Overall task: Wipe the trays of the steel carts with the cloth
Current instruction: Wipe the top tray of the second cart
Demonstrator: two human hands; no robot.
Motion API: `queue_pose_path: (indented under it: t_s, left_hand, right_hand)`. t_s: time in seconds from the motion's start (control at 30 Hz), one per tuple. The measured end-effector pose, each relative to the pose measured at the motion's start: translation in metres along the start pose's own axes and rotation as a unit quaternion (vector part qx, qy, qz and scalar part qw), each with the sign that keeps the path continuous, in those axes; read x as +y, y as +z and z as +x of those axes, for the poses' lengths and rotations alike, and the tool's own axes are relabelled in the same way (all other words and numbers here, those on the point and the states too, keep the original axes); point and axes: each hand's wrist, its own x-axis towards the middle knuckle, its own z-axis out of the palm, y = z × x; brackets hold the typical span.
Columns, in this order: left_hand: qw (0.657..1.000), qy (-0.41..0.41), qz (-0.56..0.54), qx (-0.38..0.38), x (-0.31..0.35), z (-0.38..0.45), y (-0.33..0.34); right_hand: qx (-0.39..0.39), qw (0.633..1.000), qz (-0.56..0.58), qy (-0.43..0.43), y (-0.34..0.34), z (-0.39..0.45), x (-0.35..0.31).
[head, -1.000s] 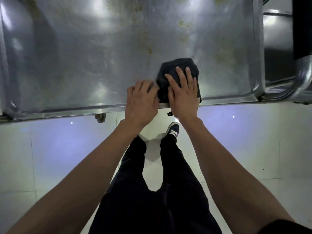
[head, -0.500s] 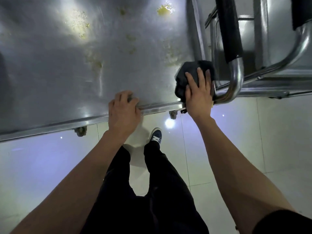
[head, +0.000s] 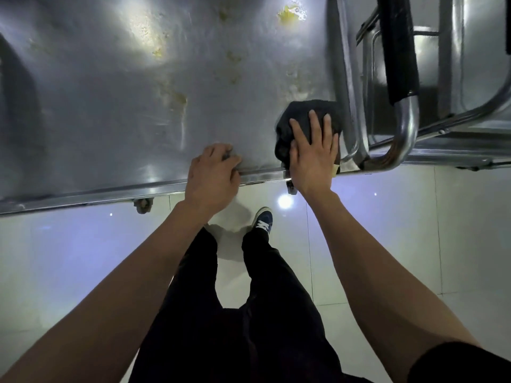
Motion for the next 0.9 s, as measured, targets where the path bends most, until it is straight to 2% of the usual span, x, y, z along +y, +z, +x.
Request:
queue_pose_path:
  t_s: [0.07,0.13,0.23,0.37,0.6,0.73,0.9]
  left_hand:
    - [1.0,0.015,-0.019,-0.003,-0.014,-0.001,-0.007]
    - [0.999,0.012,-0.021,0.025,-0.036,-0.007,-0.017]
    - [0.997,-0.033,0.0,0.067,-0.08,-0.022,-0.031]
    - [0.995,-0.074,0.012,0.068,-0.134,-0.04,-0.041]
    - [0.993,-0.057,-0.012,0.104,-0.19,-0.042,-0.054]
    - [0.991,-0.052,-0.011,0.126,-0.212,-0.04,-0.061]
    - [0.993,-0.039,-0.005,0.113,-0.205,-0.028,-0.065]
  right_hand:
    - [-0.014,1.0,-0.005,-0.018,0.007,-0.001,-0.027]
    - [-0.026,0.999,-0.011,-0.033,0.014,-0.002,-0.055]
    - [-0.032,0.998,-0.012,-0.058,0.026,-0.005,-0.101]
    - [-0.043,0.995,-0.012,-0.084,0.042,-0.008,-0.175]
    - [-0.089,0.985,-0.02,-0.146,0.07,-0.002,-0.277]
    - [-0.114,0.977,-0.019,-0.179,0.073,0.003,-0.298]
    - [-0.1,0.976,0.01,-0.193,0.06,0.012,-0.275]
